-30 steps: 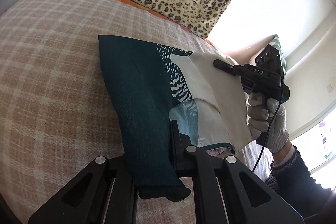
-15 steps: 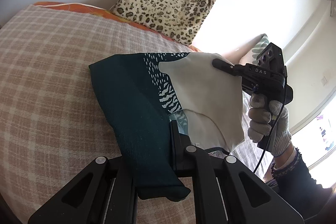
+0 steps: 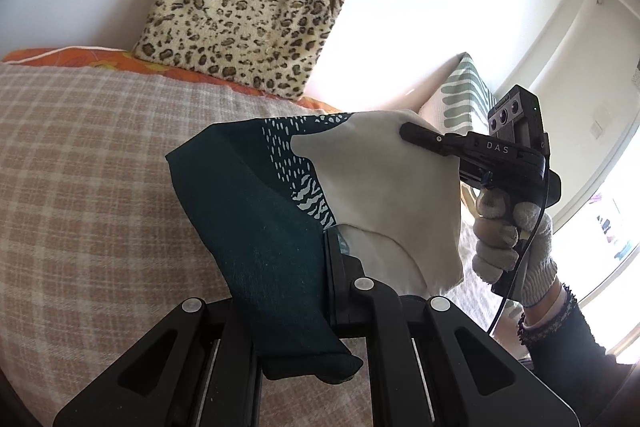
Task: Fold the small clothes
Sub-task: 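Lift and fold the shirt over once more with both tools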
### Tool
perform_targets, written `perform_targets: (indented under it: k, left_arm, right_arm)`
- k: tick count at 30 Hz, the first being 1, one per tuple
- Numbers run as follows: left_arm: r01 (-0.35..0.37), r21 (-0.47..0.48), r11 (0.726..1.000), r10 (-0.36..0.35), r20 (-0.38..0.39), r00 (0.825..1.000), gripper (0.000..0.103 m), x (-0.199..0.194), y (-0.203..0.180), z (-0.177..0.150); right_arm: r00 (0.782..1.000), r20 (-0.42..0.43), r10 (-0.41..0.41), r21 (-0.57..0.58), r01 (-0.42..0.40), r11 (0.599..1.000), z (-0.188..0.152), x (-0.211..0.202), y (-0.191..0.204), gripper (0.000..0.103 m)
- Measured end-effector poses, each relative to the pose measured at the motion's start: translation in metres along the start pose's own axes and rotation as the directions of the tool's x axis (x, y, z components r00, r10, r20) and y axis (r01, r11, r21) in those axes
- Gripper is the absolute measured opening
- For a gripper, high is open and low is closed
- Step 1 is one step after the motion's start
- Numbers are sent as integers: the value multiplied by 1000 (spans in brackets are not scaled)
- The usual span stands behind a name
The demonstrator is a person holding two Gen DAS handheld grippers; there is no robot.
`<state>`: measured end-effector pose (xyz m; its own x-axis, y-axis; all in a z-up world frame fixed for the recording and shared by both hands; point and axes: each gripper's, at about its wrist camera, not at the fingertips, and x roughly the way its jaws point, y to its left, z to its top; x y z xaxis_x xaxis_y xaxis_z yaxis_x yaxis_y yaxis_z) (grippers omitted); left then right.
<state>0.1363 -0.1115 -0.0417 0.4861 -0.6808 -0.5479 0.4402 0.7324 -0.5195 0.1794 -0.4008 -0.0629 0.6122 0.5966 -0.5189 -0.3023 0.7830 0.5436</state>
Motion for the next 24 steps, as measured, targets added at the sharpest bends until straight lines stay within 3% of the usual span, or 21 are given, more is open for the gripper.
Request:
perform_targets:
  k: [12,24]
  left_arm:
    - [73,95,993,-74,11,997,6,59,-66,24]
    - [126,158,979,-128,3,992,6,125,-124,60]
  right_arm:
    - [994,74,-86,4,86,996,38,-70,-53,0]
    - [974,147,-173,-4,175,985,76,-121,-104,0]
